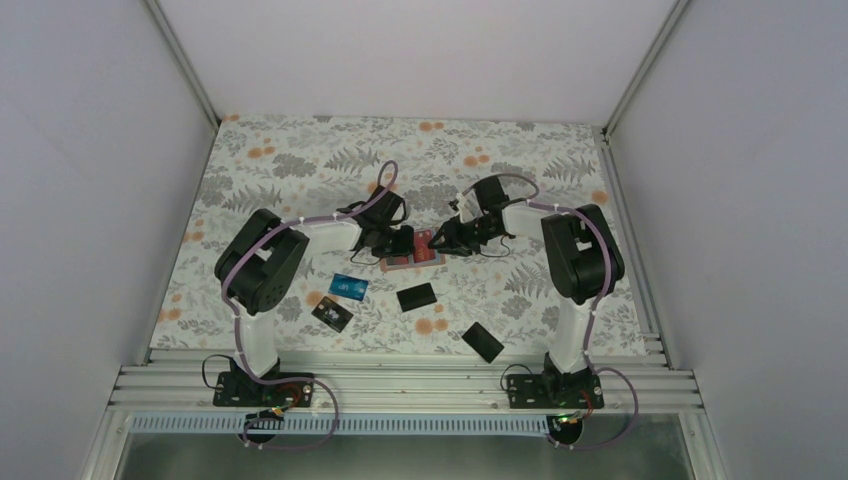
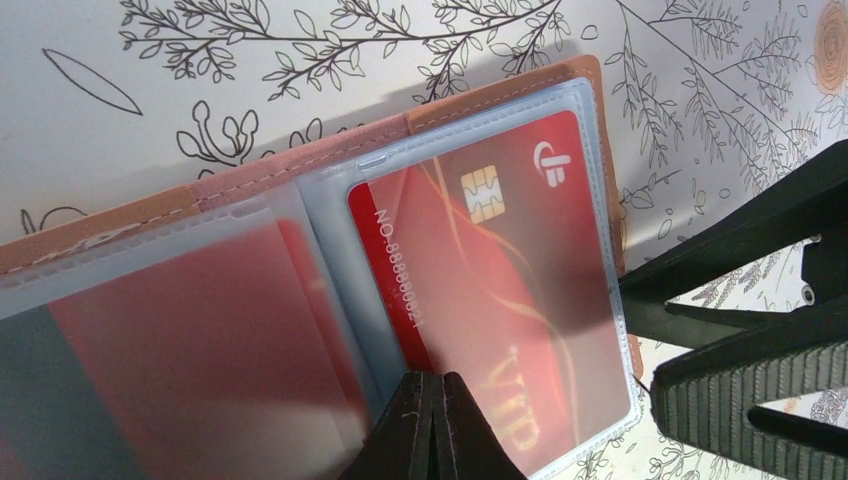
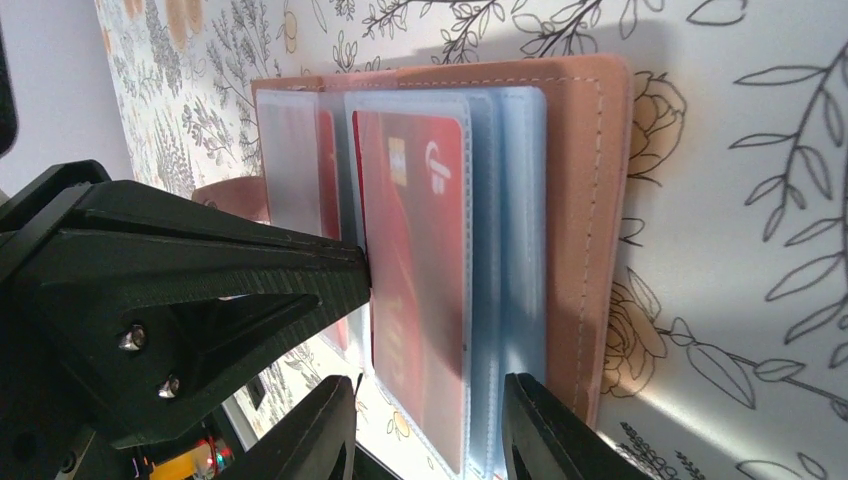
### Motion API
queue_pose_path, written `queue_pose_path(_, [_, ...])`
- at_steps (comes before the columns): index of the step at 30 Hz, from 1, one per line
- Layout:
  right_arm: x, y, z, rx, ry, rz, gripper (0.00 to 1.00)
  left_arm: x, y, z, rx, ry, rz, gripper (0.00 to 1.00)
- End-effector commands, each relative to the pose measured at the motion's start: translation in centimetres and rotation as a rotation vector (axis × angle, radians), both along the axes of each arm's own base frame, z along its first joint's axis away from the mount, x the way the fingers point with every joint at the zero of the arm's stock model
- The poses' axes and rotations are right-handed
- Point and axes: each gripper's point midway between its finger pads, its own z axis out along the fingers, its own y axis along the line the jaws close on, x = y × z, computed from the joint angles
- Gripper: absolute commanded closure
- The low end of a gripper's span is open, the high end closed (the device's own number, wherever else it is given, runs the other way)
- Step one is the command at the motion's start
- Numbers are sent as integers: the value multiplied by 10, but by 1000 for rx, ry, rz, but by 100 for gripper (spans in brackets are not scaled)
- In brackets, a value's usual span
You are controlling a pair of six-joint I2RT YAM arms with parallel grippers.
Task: Put the credit cards into the card holder
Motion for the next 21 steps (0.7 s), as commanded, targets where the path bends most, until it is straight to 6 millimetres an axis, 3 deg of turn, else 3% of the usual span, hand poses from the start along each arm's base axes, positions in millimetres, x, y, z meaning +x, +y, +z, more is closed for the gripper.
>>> queue_pose_path(1, [0,9,-1,14,-10,26,60,-1,-1,-10,21,-2,-13,98])
queue_pose_path(21, [0,18,8,0,-25,44,61,-2,-1,-12,15,-1,-13,98])
